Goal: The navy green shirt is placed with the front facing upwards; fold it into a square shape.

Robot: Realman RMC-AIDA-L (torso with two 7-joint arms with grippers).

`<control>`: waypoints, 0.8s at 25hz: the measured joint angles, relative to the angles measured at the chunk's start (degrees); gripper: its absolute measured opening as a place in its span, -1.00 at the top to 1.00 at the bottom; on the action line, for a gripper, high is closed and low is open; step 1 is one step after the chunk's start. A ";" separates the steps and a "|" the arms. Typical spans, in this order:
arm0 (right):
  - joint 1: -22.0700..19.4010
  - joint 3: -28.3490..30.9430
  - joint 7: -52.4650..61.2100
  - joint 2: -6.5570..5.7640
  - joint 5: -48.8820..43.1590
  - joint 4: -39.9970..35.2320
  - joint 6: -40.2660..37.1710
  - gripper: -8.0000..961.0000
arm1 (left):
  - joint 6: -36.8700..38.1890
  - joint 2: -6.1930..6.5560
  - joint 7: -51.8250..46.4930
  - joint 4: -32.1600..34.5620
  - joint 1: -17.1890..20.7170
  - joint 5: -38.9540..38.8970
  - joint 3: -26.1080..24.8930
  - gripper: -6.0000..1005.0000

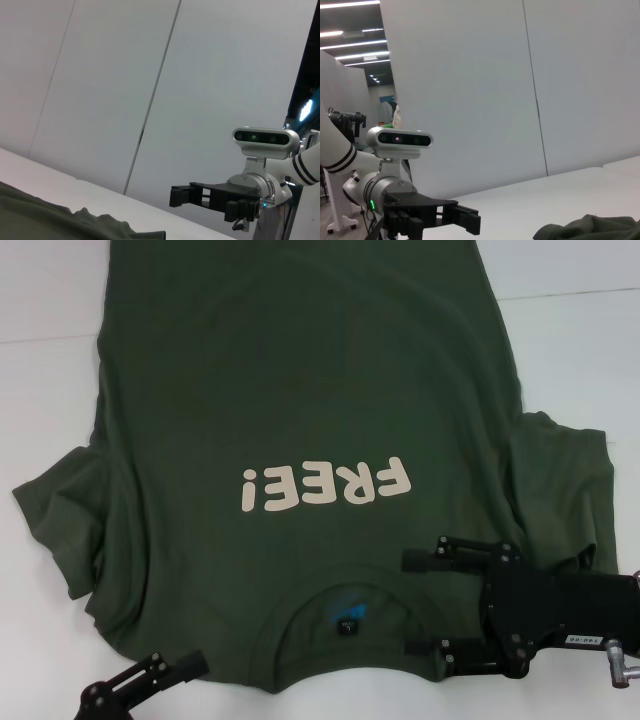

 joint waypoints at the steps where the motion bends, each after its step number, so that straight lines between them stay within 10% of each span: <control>1: 0.00 0.00 0.00 0.00 0.00 0.00 0.00 -0.71 | 0.00 0.00 0.00 0.00 0.00 0.00 0.00 -0.58; 12: 0.09 0.15 2.53 0.00 0.18 0.00 0.00 -0.71 | 0.93 0.21 -3.39 0.44 -0.43 -0.43 -0.50 -0.58; 20: 0.62 0.07 4.86 -0.09 0.20 -0.57 -0.46 -0.71 | 3.67 0.76 -23.80 4.99 -4.41 -0.58 -0.51 -0.58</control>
